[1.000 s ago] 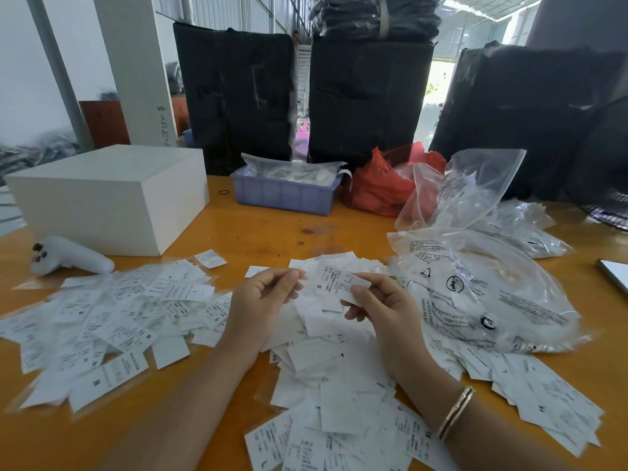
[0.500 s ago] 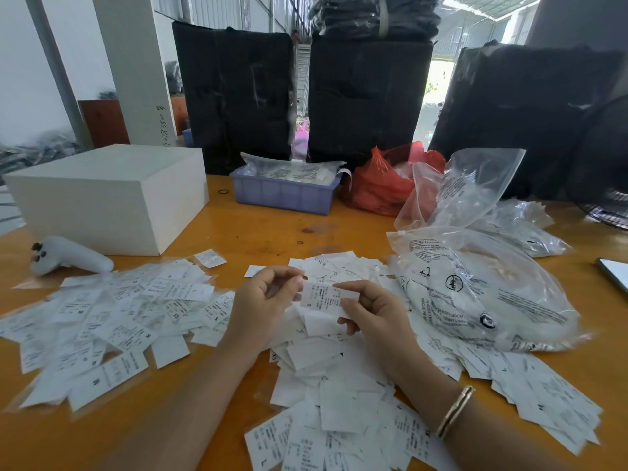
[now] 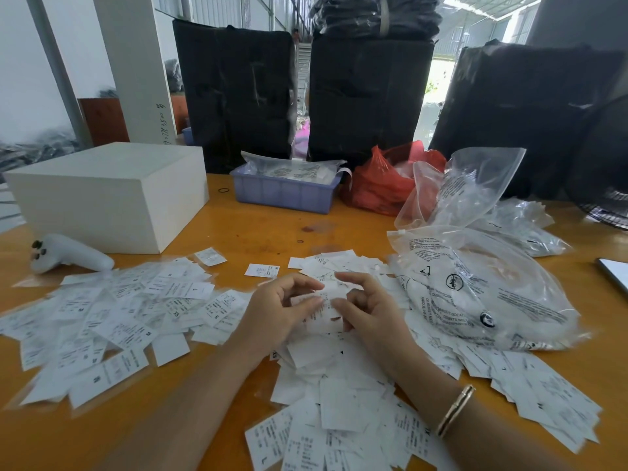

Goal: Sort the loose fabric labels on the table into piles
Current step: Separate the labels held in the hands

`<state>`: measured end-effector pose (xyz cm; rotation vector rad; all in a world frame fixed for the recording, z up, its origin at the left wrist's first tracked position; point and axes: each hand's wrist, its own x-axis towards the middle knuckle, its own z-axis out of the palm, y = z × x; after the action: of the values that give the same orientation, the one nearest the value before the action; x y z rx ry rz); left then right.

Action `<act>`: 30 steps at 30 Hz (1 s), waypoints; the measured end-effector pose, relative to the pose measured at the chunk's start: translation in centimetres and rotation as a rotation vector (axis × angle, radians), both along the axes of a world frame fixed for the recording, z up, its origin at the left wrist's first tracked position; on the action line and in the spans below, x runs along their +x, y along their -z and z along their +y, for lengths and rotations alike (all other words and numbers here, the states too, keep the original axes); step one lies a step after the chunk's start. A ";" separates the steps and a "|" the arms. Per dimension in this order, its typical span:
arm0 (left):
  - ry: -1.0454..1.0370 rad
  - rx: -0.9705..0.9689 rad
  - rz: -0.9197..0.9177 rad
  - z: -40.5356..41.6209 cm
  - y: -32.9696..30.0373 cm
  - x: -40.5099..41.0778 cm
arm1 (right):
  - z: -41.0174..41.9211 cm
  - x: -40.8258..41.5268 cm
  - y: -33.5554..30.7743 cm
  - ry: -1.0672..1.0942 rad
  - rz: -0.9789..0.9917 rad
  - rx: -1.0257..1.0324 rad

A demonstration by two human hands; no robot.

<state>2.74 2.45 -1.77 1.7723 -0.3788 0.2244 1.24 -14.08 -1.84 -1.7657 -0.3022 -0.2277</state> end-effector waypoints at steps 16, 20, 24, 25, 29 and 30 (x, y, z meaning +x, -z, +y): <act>-0.065 0.009 -0.048 0.3 0.0 0.0 | 1.1 -1.0 0.1 0.249 -0.472 -0.771; -0.157 0.064 -0.078 0.6 -0.1 0.2 | 1.1 -1.2 -0.2 0.269 -0.547 -0.899; -0.398 0.132 -0.099 1.7 -0.1 1.2 | -1.6 -0.2 -2.2 0.402 -0.513 -0.785; -0.461 0.127 -0.085 2.0 0.0 1.6 | -2.7 0.3 -2.9 0.466 -0.492 -0.742; -0.611 0.134 -0.044 3.4 0.3 2.3 | -8.2 2.4 -5.5 0.733 -0.380 -0.649; -0.634 0.151 -0.053 3.7 0.3 2.3 | -9.7 3.1 -5.8 0.779 -0.285 -0.682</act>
<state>4.99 6.11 -2.08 1.9972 0.1470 0.7061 4.29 -23.74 3.99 -2.4672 0.1531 -1.0370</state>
